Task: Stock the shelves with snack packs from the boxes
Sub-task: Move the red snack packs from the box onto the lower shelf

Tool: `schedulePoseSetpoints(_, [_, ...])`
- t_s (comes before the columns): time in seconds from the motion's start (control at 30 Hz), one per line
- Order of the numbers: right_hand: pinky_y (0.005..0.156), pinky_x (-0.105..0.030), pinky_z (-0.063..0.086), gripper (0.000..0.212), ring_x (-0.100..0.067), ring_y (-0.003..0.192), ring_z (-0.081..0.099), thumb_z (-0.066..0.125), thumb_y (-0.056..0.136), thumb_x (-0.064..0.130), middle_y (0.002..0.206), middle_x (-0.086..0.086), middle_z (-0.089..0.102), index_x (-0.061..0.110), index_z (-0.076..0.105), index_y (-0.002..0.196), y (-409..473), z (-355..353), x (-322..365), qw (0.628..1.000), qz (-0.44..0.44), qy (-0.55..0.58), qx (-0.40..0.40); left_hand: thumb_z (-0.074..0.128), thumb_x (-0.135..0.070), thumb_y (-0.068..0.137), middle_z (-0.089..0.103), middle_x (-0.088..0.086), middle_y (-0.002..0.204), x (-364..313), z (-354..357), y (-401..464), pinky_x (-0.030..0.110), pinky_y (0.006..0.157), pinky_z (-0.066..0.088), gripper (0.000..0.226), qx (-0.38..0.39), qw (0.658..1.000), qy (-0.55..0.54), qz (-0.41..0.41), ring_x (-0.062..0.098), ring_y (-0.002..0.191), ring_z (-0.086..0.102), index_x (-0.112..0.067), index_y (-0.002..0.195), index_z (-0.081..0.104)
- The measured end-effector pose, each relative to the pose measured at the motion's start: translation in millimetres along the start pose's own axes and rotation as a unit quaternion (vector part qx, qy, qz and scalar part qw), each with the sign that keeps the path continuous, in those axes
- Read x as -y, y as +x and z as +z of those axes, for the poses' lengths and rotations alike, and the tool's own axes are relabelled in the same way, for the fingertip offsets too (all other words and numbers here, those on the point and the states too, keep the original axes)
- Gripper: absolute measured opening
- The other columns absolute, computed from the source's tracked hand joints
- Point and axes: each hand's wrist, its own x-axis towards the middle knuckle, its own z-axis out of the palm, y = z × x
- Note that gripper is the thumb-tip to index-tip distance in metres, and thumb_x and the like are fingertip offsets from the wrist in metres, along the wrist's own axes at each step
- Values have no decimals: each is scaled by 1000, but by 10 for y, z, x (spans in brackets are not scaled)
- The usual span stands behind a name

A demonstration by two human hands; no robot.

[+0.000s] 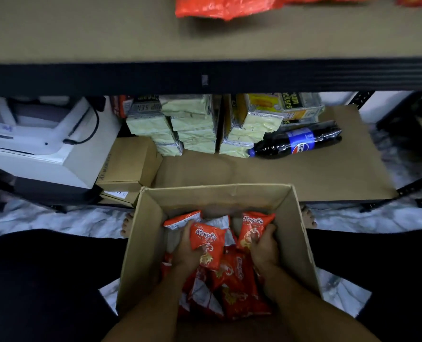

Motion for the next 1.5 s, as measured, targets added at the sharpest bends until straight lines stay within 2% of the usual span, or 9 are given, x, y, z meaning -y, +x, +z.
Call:
schedulePoseSetpoints(0.1, [86,-40,51,58,-36,103,64,62,86,22,120,-18,64,20,30,134,-162,-122,182,996,-62,61,12,63,2,86,52,6,132,-185,-13,-56,28,92,46,67,-3,999,-30,25,25,118,55,-25,142,39])
schedulePoseSetpoints(0.2, [98,-43,48,79,-26,115,59,61,74,30,133,-5,57,44,23,142,-363,-234,215,982,-135,124,42,58,7,84,60,9,128,-301,-47,-226,32,96,48,59,-41,996,-60,54,26,113,59,-32,128,52])
schedulePoseSetpoints(0.33, [98,-45,51,67,-14,113,61,59,83,18,130,7,60,59,40,133,-674,-580,418,954,-231,178,61,57,9,85,64,9,123,-682,-181,-475,32,80,55,57,-71,979,-153,114,20,97,65,-36,119,58])
schedulePoseSetpoints(0.53, [88,-40,57,62,-7,102,65,63,91,7,114,22,61,56,51,126,-1194,-1229,993,901,-346,258,33,60,-1,91,60,-10,121,-1369,-632,-1101,14,67,52,46,-96,937,-220,255,-6,93,64,-31,126,58])
schedulePoseSetpoints(0.73, [90,-31,55,56,2,109,60,62,92,6,120,36,52,45,50,130,-1880,-1732,1866,819,-502,276,26,62,-2,88,61,-4,125,-1952,-1418,-1687,23,80,53,46,-187,863,-233,406,4,104,63,-34,121,59])
schedulePoseSetpoints(0.97, [88,-35,53,53,-18,104,61,59,94,8,121,22,54,29,46,141,-2499,-1954,2877,750,-615,244,1,56,1,91,64,-3,106,-2491,-2245,-2056,20,62,52,46,-261,810,-261,455,1,75,62,-28,127,55])
schedulePoseSetpoints(1.2, [86,-30,57,58,0,91,61,59,93,11,108,21,56,33,40,143,-2376,-1848,3819,791,-576,206,25,61,-4,85,64,2,118,-2881,-2853,-1738,30,80,55,53,-309,824,-216,423,13,94,64,-33,128,53])
schedulePoseSetpoints(1.3, [83,-35,57,57,-11,79,65,57,94,15,115,2,63,35,37,144,-2236,-1774,4008,818,-548,175,6,68,0,81,61,1,118,-3028,-2981,-1526,24,78,53,61,-297,844,-185,406,13,98,61,-27,133,49])
schedulePoseSetpoints(1.5, [76,-40,55,58,-28,78,65,48,97,19,89,-9,67,33,25,148,-1877,-1845,4235,857,-477,175,-91,68,2,84,54,-11,101,-3369,-3185,-1155,18,67,50,61,-254,868,-175,390,1,87,56,-28,133,46])
